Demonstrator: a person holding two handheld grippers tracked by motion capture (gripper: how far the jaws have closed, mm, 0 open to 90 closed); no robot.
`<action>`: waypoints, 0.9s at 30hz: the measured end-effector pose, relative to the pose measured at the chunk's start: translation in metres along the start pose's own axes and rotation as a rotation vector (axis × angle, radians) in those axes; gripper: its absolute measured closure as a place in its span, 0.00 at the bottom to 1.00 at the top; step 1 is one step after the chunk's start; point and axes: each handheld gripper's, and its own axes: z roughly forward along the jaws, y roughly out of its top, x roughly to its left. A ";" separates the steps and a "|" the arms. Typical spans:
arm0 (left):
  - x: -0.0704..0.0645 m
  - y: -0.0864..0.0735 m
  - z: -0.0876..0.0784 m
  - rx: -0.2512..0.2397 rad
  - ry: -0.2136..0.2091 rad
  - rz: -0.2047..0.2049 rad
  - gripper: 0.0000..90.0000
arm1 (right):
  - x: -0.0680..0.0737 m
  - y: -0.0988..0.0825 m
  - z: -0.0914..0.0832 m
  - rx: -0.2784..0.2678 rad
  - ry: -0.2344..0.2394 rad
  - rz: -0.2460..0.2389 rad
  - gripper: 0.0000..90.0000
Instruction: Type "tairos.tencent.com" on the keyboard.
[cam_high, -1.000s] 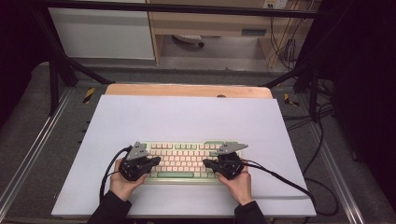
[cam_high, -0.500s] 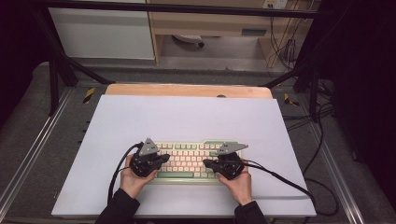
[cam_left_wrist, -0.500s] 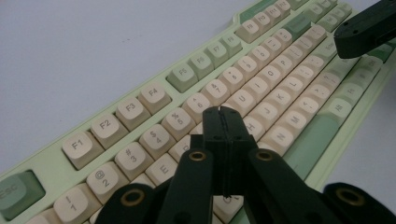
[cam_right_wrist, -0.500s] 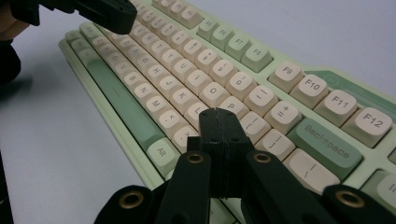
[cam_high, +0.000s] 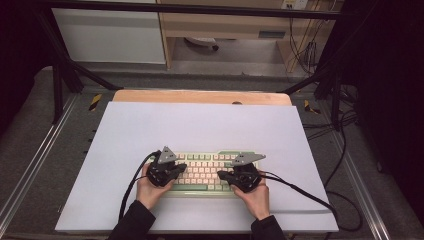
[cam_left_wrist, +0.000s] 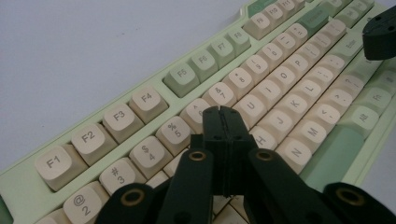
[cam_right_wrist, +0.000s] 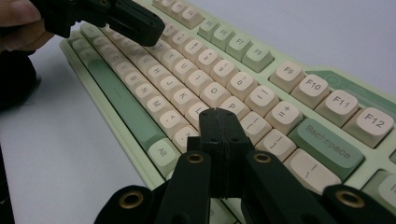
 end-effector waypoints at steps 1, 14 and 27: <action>0.000 0.000 0.001 0.000 0.001 0.001 1.00 | 0.000 0.000 0.000 0.000 0.000 0.001 1.00; 0.000 -0.001 0.004 0.004 0.010 0.008 1.00 | 0.000 0.000 0.000 0.000 0.001 0.000 1.00; 0.000 -0.003 0.006 0.009 0.006 0.013 1.00 | 0.000 0.000 0.000 0.003 0.003 -0.001 1.00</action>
